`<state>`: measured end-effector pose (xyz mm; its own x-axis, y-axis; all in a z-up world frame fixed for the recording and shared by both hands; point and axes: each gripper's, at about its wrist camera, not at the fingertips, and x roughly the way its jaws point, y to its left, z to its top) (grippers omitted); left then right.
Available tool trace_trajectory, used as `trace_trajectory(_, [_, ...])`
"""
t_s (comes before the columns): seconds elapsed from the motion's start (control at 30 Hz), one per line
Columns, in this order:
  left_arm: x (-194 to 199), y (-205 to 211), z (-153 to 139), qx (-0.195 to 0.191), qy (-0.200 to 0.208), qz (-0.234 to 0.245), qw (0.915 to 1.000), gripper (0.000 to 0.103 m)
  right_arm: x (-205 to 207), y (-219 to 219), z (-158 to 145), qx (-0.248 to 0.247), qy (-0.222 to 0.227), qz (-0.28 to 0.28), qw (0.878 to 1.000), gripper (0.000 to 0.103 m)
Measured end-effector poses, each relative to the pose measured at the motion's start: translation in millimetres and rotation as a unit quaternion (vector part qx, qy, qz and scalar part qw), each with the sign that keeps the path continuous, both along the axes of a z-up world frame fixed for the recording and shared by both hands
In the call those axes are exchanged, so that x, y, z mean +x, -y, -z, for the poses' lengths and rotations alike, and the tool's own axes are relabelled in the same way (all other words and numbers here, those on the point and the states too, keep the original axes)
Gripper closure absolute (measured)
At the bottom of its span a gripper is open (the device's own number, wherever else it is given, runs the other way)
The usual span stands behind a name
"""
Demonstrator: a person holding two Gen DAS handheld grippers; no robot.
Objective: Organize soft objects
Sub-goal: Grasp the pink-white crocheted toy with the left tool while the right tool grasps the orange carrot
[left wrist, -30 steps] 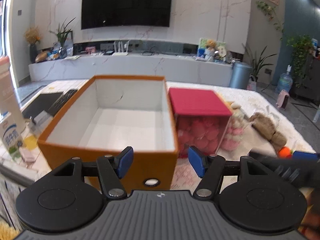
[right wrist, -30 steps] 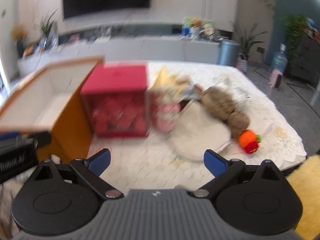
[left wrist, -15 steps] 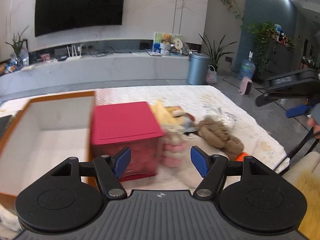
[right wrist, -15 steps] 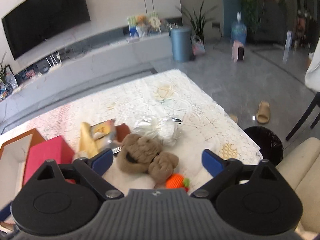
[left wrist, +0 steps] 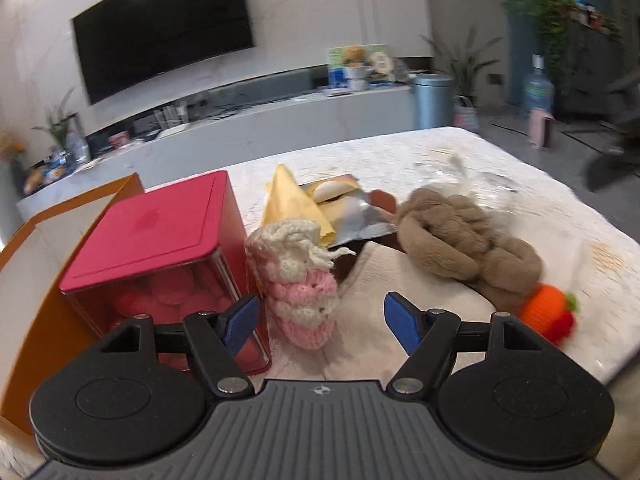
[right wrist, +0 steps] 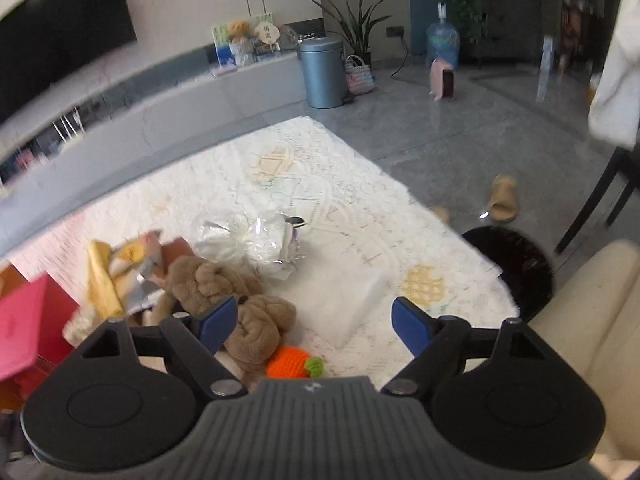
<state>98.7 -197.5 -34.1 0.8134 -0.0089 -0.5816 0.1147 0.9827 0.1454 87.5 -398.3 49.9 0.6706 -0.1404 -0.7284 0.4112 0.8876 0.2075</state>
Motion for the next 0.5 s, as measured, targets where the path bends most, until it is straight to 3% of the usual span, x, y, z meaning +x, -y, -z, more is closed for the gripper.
trace_trajectory(0.2, [18,11,12,-0.005,-0.024,-0.044,0.9987,0.019,0,21,19,0.044,-0.016,0.021,0.999,0.017])
trace_trajectory(0.37, [28,16,24,0.008,-0.037,-0.083,0.9958,0.018,-1,27,27,0.04,-0.032,0.03,0.998,0.017])
trace_trajectory(0.5, [34,15,29,-0.002,-0.058,-0.098,0.9935,0.018,-1,26,24,0.033,-0.022,0.032,0.999,0.009])
